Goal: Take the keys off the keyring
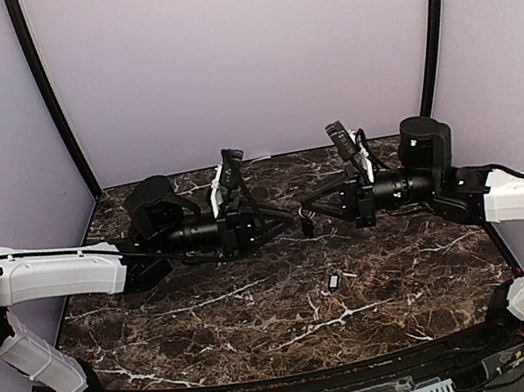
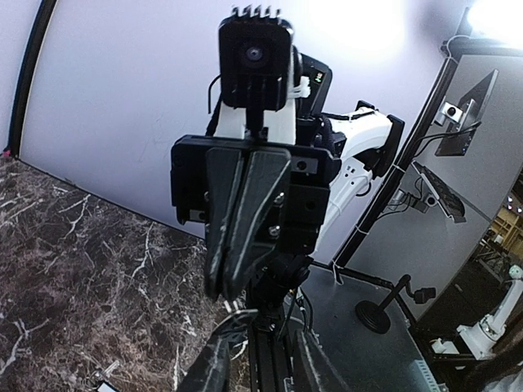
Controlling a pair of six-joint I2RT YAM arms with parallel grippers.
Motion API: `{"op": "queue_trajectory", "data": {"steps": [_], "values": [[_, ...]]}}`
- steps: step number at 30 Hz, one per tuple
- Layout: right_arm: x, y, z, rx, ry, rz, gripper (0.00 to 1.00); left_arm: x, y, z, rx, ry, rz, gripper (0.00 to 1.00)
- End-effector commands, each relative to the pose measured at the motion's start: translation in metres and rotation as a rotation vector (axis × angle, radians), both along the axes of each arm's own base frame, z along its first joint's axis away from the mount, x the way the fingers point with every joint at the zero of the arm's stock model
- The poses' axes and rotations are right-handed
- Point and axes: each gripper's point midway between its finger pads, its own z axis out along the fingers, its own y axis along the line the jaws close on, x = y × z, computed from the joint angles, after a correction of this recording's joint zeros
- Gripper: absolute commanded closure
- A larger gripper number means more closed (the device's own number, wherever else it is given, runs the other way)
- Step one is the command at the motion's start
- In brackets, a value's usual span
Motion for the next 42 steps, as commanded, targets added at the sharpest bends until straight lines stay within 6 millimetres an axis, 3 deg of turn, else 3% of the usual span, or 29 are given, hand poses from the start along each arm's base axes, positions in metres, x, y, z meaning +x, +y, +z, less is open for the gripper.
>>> {"op": "queue_trajectory", "data": {"steps": [1, 8, 18, 24, 36, 42], "values": [[0.005, 0.002, -0.001, -0.018, -0.029, -0.044, 1.0, -0.006, -0.004, 0.022, -0.053, -0.04, -0.029, 0.73], [0.008, 0.005, 0.001, -0.02, -0.041, -0.049, 1.0, 0.013, -0.011, 0.007, 0.014, 0.002, 0.058, 0.83], [0.008, 0.004, 0.0, -0.018, -0.048, -0.058, 1.0, 0.024, -0.02, -0.008, 0.057, 0.067, 0.084, 0.82], [0.007, 0.004, 0.001, -0.015, -0.051, -0.052, 1.0, 0.026, -0.021, -0.009, 0.057, 0.076, 0.087, 0.81], [0.01, 0.007, -0.008, -0.037, -0.042, -0.055, 1.0, 0.022, -0.025, -0.008, 0.044, 0.081, 0.045, 0.88], [0.015, 0.008, -0.016, -0.061, -0.042, -0.068, 1.0, 0.021, -0.027, -0.007, 0.032, 0.077, 0.032, 0.99]]}}
